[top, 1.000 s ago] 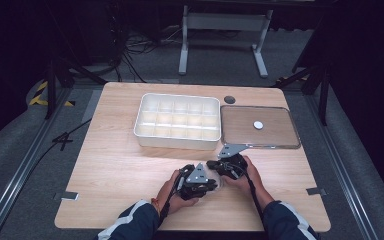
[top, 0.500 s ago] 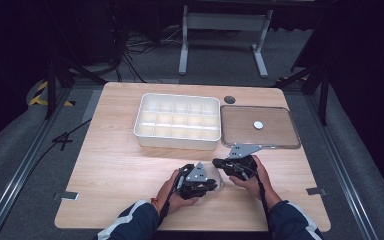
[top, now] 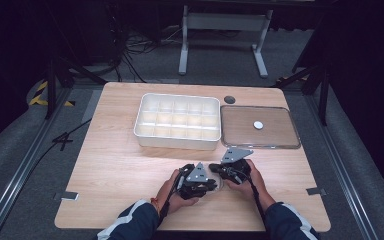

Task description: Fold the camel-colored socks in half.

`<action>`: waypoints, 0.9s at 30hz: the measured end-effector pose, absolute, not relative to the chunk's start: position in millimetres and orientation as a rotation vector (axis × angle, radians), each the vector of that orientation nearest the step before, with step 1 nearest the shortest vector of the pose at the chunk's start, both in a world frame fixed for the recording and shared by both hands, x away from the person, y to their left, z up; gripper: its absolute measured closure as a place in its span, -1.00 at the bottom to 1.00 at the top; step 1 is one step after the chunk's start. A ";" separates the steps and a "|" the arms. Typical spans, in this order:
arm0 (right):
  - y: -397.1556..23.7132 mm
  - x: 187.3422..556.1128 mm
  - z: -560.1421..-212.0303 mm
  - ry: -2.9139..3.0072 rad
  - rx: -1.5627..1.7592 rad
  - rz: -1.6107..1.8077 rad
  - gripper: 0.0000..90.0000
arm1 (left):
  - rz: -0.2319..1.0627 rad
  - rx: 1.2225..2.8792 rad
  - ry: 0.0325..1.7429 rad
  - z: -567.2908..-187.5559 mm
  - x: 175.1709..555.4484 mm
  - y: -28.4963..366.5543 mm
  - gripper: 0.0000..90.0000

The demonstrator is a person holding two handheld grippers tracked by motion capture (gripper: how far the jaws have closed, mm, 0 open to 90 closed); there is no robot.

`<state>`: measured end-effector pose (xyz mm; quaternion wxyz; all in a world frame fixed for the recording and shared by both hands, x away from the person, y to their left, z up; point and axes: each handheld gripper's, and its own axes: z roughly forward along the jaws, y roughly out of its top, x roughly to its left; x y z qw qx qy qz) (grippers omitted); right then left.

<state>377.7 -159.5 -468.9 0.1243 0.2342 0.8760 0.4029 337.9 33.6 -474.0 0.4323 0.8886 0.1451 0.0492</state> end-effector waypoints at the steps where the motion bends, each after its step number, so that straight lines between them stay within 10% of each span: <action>1: -159.6 377.7 -468.9 2.554 0.683 1.173 0.98 | 0.124 2.229 0.353 -472.5 336.5 33.5 0.79; 27: -152.2 373.8 -469.7 2.522 0.669 1.123 0.98 | 0.099 2.238 0.310 -473.6 331.8 27.1 0.69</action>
